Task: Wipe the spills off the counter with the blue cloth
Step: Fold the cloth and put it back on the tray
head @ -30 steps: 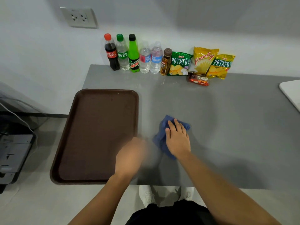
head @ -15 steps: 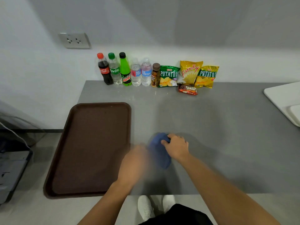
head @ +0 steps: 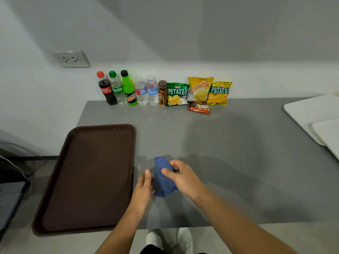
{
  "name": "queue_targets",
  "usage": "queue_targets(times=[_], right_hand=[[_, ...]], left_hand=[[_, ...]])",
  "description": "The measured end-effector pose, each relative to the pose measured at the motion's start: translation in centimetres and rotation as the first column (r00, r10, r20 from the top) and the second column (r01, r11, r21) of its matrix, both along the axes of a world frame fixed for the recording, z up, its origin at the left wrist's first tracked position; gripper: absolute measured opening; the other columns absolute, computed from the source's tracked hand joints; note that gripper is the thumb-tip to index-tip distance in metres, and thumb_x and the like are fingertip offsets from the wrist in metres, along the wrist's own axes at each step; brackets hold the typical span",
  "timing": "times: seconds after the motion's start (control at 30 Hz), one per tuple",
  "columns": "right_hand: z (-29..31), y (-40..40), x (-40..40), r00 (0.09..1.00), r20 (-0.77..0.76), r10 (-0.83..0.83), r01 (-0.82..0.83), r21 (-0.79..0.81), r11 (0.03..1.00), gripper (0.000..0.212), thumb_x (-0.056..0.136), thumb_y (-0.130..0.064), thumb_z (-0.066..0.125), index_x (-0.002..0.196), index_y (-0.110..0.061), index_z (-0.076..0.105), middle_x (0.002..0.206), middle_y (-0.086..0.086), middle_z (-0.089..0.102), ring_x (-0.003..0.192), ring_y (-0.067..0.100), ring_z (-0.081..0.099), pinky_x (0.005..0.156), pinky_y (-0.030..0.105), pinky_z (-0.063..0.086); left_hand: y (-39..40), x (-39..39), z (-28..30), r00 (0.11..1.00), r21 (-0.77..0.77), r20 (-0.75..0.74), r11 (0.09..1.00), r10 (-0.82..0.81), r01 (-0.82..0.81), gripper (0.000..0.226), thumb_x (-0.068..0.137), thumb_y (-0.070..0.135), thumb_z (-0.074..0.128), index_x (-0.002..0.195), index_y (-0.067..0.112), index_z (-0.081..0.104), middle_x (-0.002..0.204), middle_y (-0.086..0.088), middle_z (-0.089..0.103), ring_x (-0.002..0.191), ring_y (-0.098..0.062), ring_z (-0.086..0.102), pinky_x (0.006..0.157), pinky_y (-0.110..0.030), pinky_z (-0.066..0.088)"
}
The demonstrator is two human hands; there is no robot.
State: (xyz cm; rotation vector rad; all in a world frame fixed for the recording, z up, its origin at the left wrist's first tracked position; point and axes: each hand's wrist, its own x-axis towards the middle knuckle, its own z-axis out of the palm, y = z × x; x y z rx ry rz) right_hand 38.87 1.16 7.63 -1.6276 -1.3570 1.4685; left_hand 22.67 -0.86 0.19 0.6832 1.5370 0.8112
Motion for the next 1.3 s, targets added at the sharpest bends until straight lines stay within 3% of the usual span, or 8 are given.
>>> queue_targets(times=[0.13, 0.27, 0.43, 0.6, 0.83, 0.97, 1.13, 1.3], right_hand=[[1.2, -1.4, -2.3, 0.992, -0.118, -0.039, 0.030, -0.079, 0.996, 0.018, 0.098, -0.029, 0.066, 0.105, -0.012, 0.064, 0.090, -0.001, 0.070, 0.075, 0.012, 0.065, 0.052, 0.017, 0.044], [1.8, -2.8, -6.1, 0.979, -0.187, -0.085, 0.058, -0.146, 0.988, 0.020, 0.099, -0.031, 0.065, 0.114, -0.019, 0.066, 0.108, 0.005, 0.076, 0.099, 0.025, 0.074, 0.087, 0.050, 0.058], [0.6, -4.7, -11.7, 0.952, -0.215, -0.220, 0.161, -0.261, 0.952, 0.022, 0.098, -0.021, 0.063, 0.119, -0.017, 0.064, 0.115, 0.006, 0.074, 0.105, 0.025, 0.073, 0.097, 0.051, 0.056], [-2.1, -6.6, -16.9, 0.970, -0.056, -0.235, 0.216, -0.235, 0.948, 0.025, 0.095, -0.013, 0.064, 0.119, -0.015, 0.064, 0.115, 0.007, 0.071, 0.106, 0.024, 0.069, 0.095, 0.041, 0.056], [-4.6, -7.8, -20.3, 0.956, 0.187, -0.224, 0.251, -0.139, 0.958, 0.044, 0.093, -0.021, 0.073, 0.133, -0.015, 0.058, 0.114, -0.002, 0.063, 0.104, 0.016, 0.061, 0.093, 0.031, 0.051], [-5.4, -7.6, -20.4, 0.920, 0.318, -0.229, 0.257, -0.047, 0.965, 0.046, 0.092, -0.025, 0.073, 0.134, -0.016, 0.058, 0.113, -0.001, 0.063, 0.096, 0.013, 0.057, 0.085, 0.025, 0.045], [-5.7, -7.3, -20.0, 0.860, 0.493, -0.136, 0.163, -0.012, 0.986, 0.045, 0.096, -0.025, 0.068, 0.138, -0.019, 0.052, 0.122, 0.007, 0.069, 0.107, 0.024, 0.067, 0.087, 0.031, 0.052], [-5.9, -6.9, -19.5, 0.783, 0.619, -0.060, 0.083, -0.008, 0.997, 0.043, 0.097, -0.029, 0.066, 0.137, -0.021, 0.051, 0.117, 0.004, 0.071, 0.103, 0.024, 0.069, 0.079, 0.029, 0.053]], left_hand=[[-1.1, -2.2, 0.5, 0.991, 0.063, 0.134, 0.998, 0.016, -0.024, 0.060, 0.092, 0.065, 0.046, 0.125, 0.020, 0.070, 0.118, -0.007, 0.076, 0.112, -0.024, 0.072, 0.105, -0.052, 0.052], [-2.1, -6.3, 1.1, 0.989, 0.125, 0.147, 0.991, 0.019, -0.038, 0.045, 0.101, 0.052, 0.052, 0.110, 0.016, 0.078, 0.112, -0.011, 0.078, 0.108, -0.029, 0.074, 0.100, -0.051, 0.054], [-3.6, -13.6, 1.5, 1.000, 0.125, -0.003, 0.992, 0.008, -0.007, 0.038, 0.096, 0.050, 0.063, 0.102, 0.015, 0.076, 0.103, -0.005, 0.079, 0.098, -0.024, 0.076, 0.088, -0.045, 0.059], [-5.4, -20.3, 1.1, 0.971, 0.144, -0.225, 0.983, -0.079, 0.114, 0.030, 0.092, 0.056, 0.063, 0.099, 0.028, 0.072, 0.094, 0.018, 0.076, 0.086, -0.001, 0.072, 0.068, -0.019, 0.053], [-6.3, -24.2, -0.1, 0.894, 0.125, -0.425, 0.969, -0.141, 0.212, 0.025, 0.095, 0.050, 0.065, 0.091, 0.025, 0.068, 0.081, 0.003, 0.071, 0.081, -0.014, 0.069, 0.068, -0.030, 0.052], [-5.8, -24.1, -0.2, 0.842, 0.112, -0.512, 0.959, -0.170, 0.261, 0.024, 0.096, 0.046, 0.067, 0.105, 0.024, 0.068, 0.085, 0.013, 0.069, 0.080, 0.001, 0.064, 0.063, -0.013, 0.043], [-5.2, -24.0, -0.6, 0.757, 0.063, -0.616, 0.944, -0.220, 0.325, 0.038, 0.099, 0.037, 0.065, 0.130, 0.014, 0.065, 0.122, -0.002, 0.071, 0.112, -0.017, 0.066, 0.086, -0.021, 0.050], [-5.1, -24.2, -1.0, 0.708, 0.069, -0.674, 0.936, -0.212, 0.346, 0.035, 0.099, 0.035, 0.067, 0.127, 0.015, 0.066, 0.123, -0.004, 0.067, 0.110, -0.017, 0.064, 0.090, -0.023, 0.050]])
